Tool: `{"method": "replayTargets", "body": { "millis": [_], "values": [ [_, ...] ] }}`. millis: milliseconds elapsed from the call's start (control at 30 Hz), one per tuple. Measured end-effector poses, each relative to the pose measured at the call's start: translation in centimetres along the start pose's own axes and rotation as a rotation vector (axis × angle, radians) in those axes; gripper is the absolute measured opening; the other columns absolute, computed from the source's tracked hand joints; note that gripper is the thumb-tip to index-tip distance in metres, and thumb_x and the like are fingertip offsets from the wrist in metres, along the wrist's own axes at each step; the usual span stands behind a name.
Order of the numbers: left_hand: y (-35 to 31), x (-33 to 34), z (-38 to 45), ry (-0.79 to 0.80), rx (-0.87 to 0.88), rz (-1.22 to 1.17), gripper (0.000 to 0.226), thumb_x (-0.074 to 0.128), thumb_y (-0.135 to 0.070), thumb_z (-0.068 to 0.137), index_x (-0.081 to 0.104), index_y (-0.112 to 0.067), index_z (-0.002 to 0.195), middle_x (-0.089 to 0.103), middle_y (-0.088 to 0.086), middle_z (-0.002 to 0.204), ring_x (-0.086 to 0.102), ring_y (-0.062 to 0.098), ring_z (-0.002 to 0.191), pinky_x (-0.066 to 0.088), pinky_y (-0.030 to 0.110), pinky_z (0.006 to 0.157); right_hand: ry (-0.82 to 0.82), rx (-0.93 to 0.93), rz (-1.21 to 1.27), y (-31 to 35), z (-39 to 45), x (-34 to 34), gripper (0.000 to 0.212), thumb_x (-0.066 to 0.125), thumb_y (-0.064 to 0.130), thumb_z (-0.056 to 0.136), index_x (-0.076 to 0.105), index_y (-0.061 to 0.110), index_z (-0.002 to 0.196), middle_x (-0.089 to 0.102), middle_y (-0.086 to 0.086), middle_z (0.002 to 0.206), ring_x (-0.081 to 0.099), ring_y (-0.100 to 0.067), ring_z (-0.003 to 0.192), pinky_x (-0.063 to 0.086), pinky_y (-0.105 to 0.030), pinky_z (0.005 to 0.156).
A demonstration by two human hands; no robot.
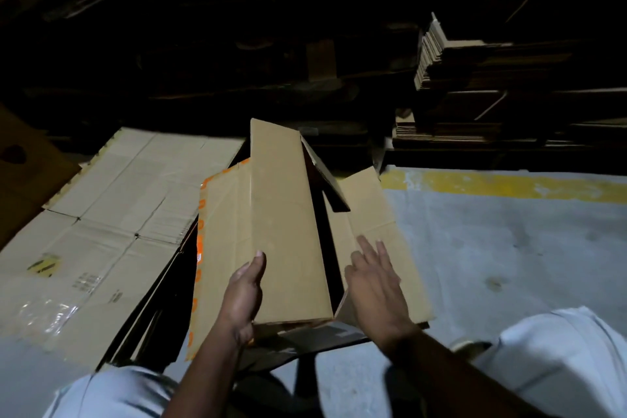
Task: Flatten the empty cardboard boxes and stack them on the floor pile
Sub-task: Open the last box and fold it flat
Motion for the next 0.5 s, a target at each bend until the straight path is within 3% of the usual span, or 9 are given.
{"method": "replayTargets", "body": {
  "millis": [67, 133, 200, 233, 267, 333, 400, 467, 500],
  "values": [
    [-0.5, -0.1, -0.3, 0.001, -0.003, 0.0, 0.042, 0.051, -0.042, 0.103, 0.058, -0.016, 0.135, 0.056, -0.009, 0.125, 0.042, 0.004, 0.122, 0.024, 0.025, 0.105, 0.055, 0.091, -0.078, -0.8, -0.5, 0.1, 0.023, 0.058, 0.012, 0.089, 0.068, 0.016, 0.109, 0.061, -0.012, 0.125, 0.044, -0.03, 0.133, 0.01, -0.05, 0.122],
    [-0.4, 0.0, -0.1, 0.005, 0.002, -0.021, 0.041, 0.052, -0.043, 0.102, 0.064, -0.014, 0.128, 0.058, -0.013, 0.125, 0.047, 0.006, 0.125, 0.027, 0.029, 0.11, 0.159, 0.106, -0.107, -1.4, -1.6, 0.3, 0.019, 0.052, 0.013, 0.095, 0.068, 0.018, 0.106, 0.066, -0.007, 0.115, 0.058, -0.025, 0.113, 0.03, -0.041, 0.114],
    [-0.4, 0.3, -0.1, -0.008, 0.004, -0.04, 0.039, 0.055, -0.047, 0.098, 0.069, -0.015, 0.116, 0.068, -0.007, 0.123, 0.052, 0.012, 0.126, 0.029, 0.033, 0.114, 0.285, 0.089, -0.056, -1.2, -2.8, 1.9, 0.025, 0.046, 0.013, 0.101, 0.068, 0.015, 0.111, 0.068, -0.007, 0.117, 0.063, -0.024, 0.11, 0.044, -0.035, 0.098],
    [-0.2, 0.5, 0.0, -0.011, 0.01, -0.059, 0.043, 0.056, -0.048, 0.097, 0.067, -0.014, 0.122, 0.066, -0.004, 0.13, 0.049, 0.014, 0.132, 0.026, 0.034, 0.116, 0.353, 0.06, 0.002, -0.5, -3.6, 2.9, 0.028, 0.044, 0.017, 0.102, 0.066, 0.013, 0.119, 0.066, -0.008, 0.124, 0.062, -0.026, 0.114, 0.046, -0.034, 0.097],
    [-0.3, 0.7, -0.2, -0.027, 0.019, -0.073, 0.048, 0.055, -0.047, 0.098, 0.062, -0.013, 0.133, 0.058, -0.001, 0.141, 0.043, 0.014, 0.139, 0.022, 0.032, 0.116, 0.43, 0.037, 0.093, 0.4, -4.4, 4.2, 0.034, 0.044, 0.024, 0.104, 0.06, 0.012, 0.131, 0.061, -0.01, 0.133, 0.059, -0.026, 0.122, 0.045, -0.034, 0.1],
    [-0.5, 1.4, -0.7, -0.026, 0.011, -0.086, 0.052, 0.052, -0.041, 0.102, 0.052, -0.009, 0.143, 0.048, -0.001, 0.15, 0.036, 0.007, 0.138, 0.02, 0.029, 0.109, 0.628, 0.114, 0.418, 1.7, -5.9, 7.2, 0.068, 0.045, 0.048, 0.103, 0.026, 0.01, 0.156, 0.041, -0.013, 0.153, 0.048, -0.028, 0.133, 0.038, -0.029, 0.105],
    [-0.5, 2.2, -1.4, -0.018, -0.012, -0.095, 0.049, 0.049, -0.038, 0.104, 0.05, -0.01, 0.144, 0.049, -0.005, 0.144, 0.038, 0.004, 0.124, 0.022, 0.025, 0.103, 0.872, 0.256, 0.74, 2.9, -7.4, 9.3, 0.097, 0.039, 0.066, 0.098, -0.011, 0.007, 0.157, 0.027, -0.016, 0.161, 0.054, -0.027, 0.124, 0.043, -0.024, 0.092],
    [-0.4, 2.2, -1.9, -0.022, -0.057, -0.12, 0.044, 0.048, -0.037, 0.105, 0.051, -0.015, 0.143, 0.052, -0.008, 0.139, 0.046, 0.003, 0.118, 0.028, 0.022, 0.101, 0.955, 0.373, 1.02, 2.8, -7.5, 9.9, 0.101, 0.036, 0.072, 0.094, -0.008, 0.008, 0.158, 0.024, -0.014, 0.163, 0.056, -0.024, 0.121, 0.051, -0.024, 0.088],
    [-0.3, 1.9, -1.7, -0.03, -0.063, -0.133, 0.044, 0.048, -0.039, 0.104, 0.052, -0.017, 0.142, 0.052, -0.008, 0.14, 0.049, 0.005, 0.121, 0.031, 0.023, 0.102, 0.924, 0.393, 1.157, 2.4, -6.8, 9.6, 0.098, 0.036, 0.076, 0.091, 0.003, 0.015, 0.16, 0.022, -0.01, 0.164, 0.047, -0.025, 0.134, 0.048, -0.029, 0.1]
  ]
}}
Point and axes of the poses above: each hand's wrist, its own z-axis towards the middle knuckle, its own x-axis out of the palm, y = z × x, the point moved 9 cm from there along z, towards the middle knuckle
